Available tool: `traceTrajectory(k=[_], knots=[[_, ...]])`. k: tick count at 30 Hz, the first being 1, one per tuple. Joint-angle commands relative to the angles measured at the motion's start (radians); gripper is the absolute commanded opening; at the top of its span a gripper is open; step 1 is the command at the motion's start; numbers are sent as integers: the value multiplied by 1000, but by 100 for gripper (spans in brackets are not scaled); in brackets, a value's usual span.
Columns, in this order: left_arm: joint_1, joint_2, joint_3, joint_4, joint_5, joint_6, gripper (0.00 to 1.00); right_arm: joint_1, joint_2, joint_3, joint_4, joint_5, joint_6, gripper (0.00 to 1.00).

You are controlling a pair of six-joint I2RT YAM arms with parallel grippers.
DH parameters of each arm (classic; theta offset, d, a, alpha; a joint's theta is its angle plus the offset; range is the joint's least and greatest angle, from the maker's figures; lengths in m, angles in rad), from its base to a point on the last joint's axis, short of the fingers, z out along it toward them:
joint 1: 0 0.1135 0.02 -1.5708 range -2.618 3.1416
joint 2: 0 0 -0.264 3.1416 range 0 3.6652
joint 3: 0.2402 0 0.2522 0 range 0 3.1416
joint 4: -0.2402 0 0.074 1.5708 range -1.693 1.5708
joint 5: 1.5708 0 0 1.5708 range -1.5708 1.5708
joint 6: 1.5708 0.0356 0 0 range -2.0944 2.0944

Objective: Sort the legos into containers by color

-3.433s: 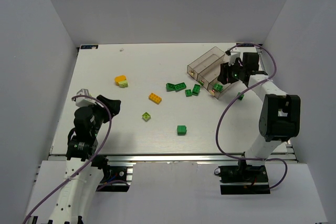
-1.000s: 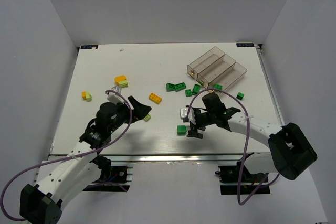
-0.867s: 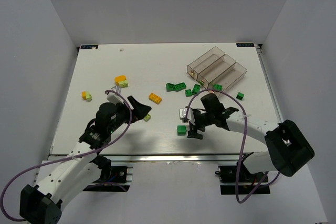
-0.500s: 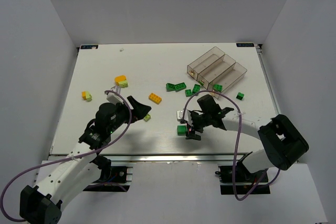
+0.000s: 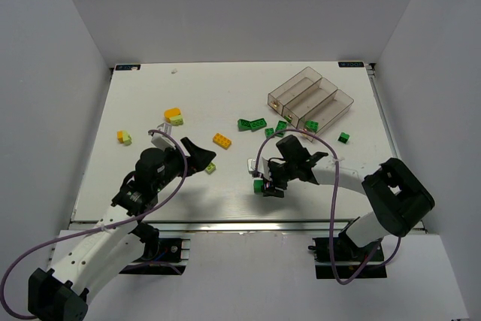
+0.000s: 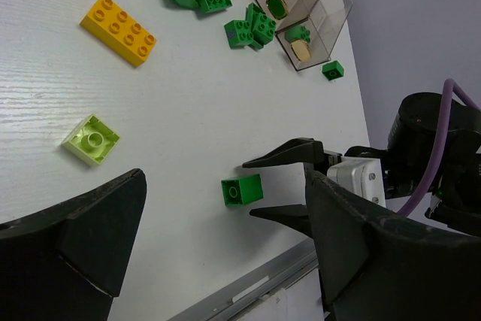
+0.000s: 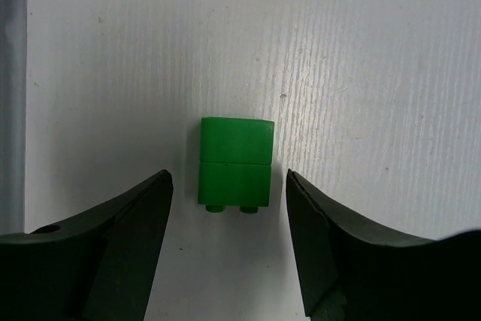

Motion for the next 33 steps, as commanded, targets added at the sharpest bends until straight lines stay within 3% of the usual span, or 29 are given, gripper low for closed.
traceTrajectory(k=[1,14,17,21,25,30,33], knots=[[-4,-16,-5,-7,-14,3,95,8,3,31,20,7,-13,67],[-4,-14,-16,36,20,-4,95,11,28,46,17,23,-28,46],[-5,-4,-9,50,37,-4,95,11,25,48,11,12,-28,36],[-4,1,-15,97,68,-18,95,11,1,65,-14,-22,-16,17],[-4,-5,-38,182,118,-49,95,7,-58,100,-41,-56,26,6],[-5,36,-76,327,196,-112,93,-6,-153,147,-75,-120,119,0],[-18,87,-85,384,239,-139,84,-7,-205,157,-63,-126,161,0]])
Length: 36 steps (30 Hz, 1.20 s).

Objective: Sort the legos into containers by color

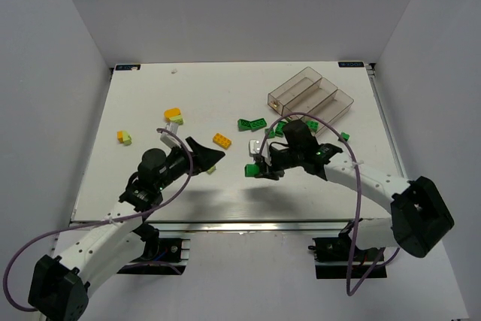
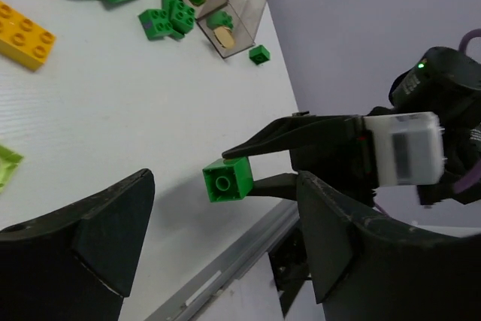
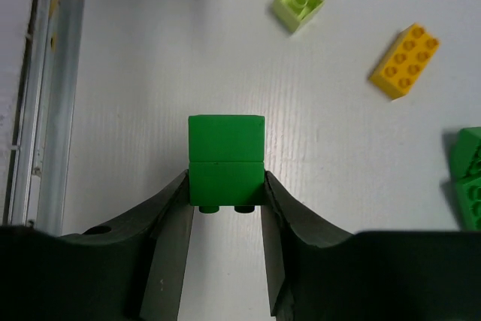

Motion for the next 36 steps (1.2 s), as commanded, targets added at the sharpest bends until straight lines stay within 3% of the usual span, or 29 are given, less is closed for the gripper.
traceTrajectory(k=[1,6,18,36], knots=[[-17,75,-10,122,88,-43,82,-5,-70,42,4,-51,70,0],[-77,193,32,178,100,-46,72,-5,-111,32,33,2,76,0],[-200,354,90,270,59,-46,76,-6,-114,43,83,20,98,0],[-221,405,93,300,56,-43,75,-5,-136,39,115,-9,153,0]])
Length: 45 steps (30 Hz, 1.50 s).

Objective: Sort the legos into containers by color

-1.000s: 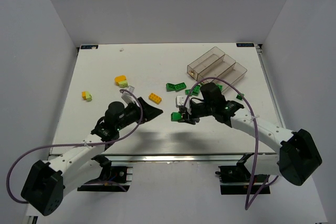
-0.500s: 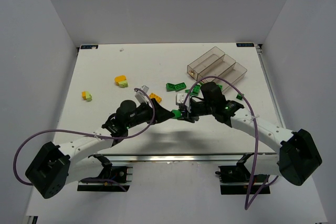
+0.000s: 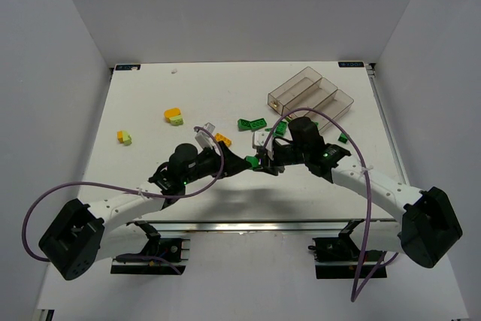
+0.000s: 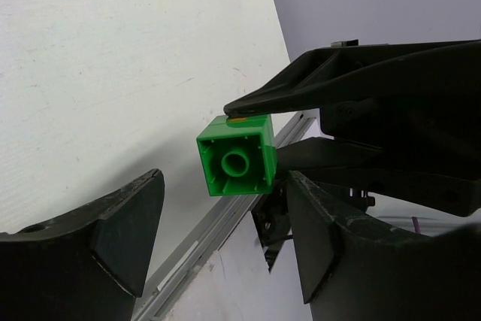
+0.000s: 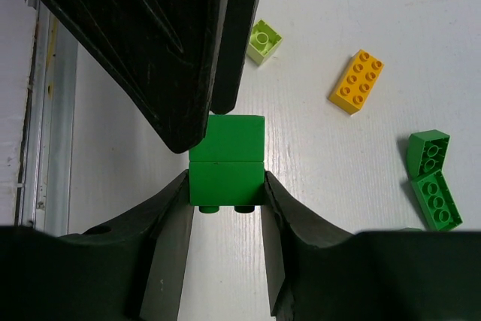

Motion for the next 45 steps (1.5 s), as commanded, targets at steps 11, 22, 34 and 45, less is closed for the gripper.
traceTrajectory(k=[11,22,34,45], knots=[[-9,8,8,95,16,-23,66,-4,-38,17,60,-35,39,0],[-15,26,-9,146,45,-49,57,-2,-47,11,74,-38,51,0],[-17,-136,-54,10,-98,-3,5,-10,-84,-53,58,-5,4,0],[-15,-219,-78,-74,-171,2,0,-90,-104,-98,64,47,50,0]])
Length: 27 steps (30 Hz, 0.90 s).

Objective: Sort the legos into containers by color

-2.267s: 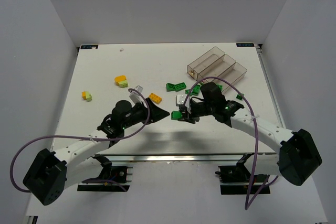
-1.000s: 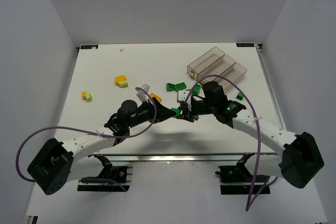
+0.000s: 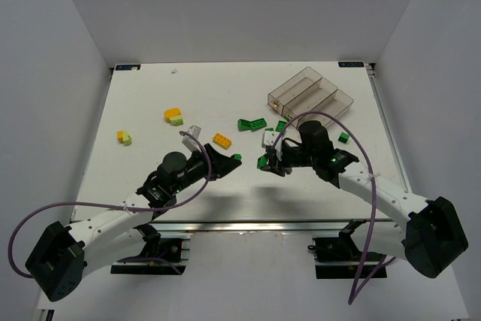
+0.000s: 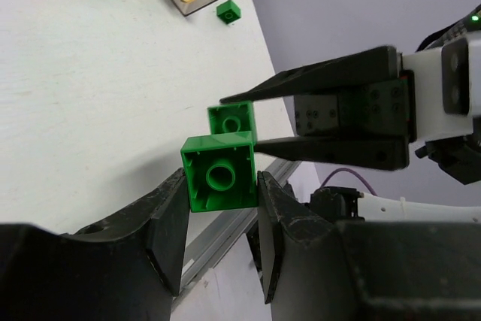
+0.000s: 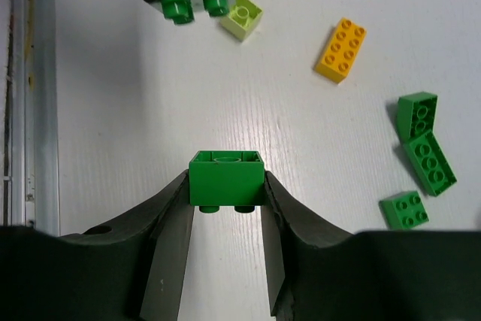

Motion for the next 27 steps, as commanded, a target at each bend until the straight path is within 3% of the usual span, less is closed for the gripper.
traceTrajectory(k=[1,5,15,27], knots=[[2,-25,-14,-43,-39,17,0,-39,-29,-12,34,77,78,0],[4,-25,-11,-47,-40,15,0,-172,21,38,104,298,210,0],[2,6,-6,-29,-14,15,0,-413,213,227,-16,413,324,0],[2,1,-15,-20,-8,9,0,-522,438,396,-51,444,379,0]])
